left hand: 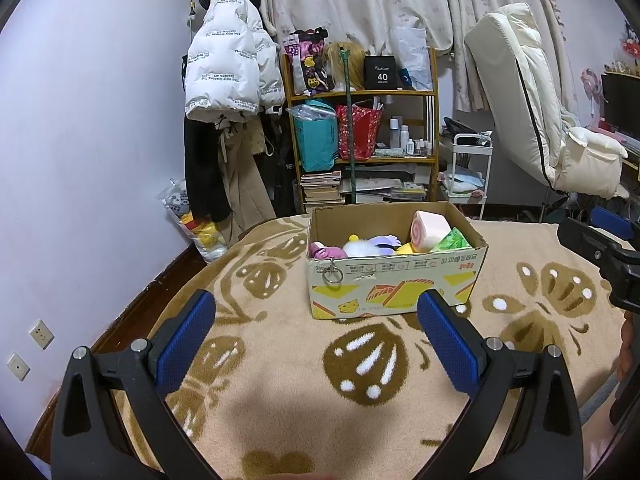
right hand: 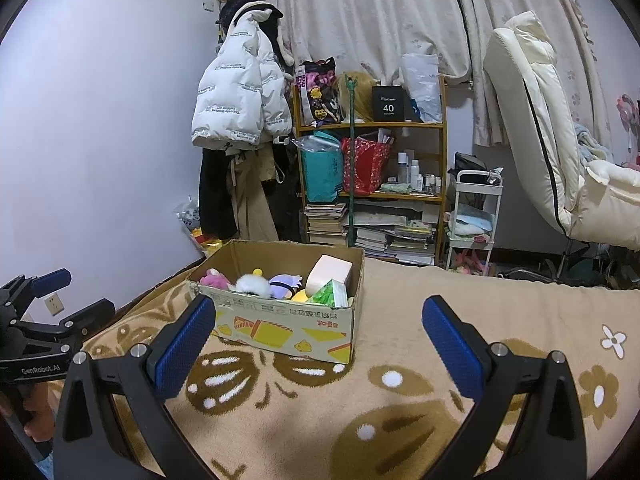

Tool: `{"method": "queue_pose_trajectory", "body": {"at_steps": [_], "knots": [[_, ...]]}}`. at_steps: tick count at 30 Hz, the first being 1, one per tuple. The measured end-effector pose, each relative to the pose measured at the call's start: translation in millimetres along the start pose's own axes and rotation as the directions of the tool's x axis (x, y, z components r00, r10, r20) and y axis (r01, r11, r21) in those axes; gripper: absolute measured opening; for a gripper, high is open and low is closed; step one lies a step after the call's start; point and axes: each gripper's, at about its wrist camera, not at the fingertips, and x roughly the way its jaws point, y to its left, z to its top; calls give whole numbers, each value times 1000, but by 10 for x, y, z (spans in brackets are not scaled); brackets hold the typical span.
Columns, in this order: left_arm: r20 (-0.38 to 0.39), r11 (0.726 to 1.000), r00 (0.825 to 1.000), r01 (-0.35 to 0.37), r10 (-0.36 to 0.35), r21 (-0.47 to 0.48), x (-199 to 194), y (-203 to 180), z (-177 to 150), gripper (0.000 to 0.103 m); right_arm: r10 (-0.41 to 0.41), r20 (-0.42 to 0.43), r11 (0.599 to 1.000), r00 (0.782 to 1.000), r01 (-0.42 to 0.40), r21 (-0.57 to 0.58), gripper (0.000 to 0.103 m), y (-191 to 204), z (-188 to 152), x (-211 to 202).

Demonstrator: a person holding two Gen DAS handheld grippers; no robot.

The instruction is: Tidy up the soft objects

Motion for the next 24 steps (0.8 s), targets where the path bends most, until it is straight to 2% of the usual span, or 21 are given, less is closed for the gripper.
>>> {"method": "queue_pose_trajectory", "body": {"at_steps": [24], "knots": [[-7, 1000, 1000, -5, 5, -3, 14, -6, -23, 100, -1, -2, 1000, 1000, 1, 4, 103, -3, 5, 8]]}}
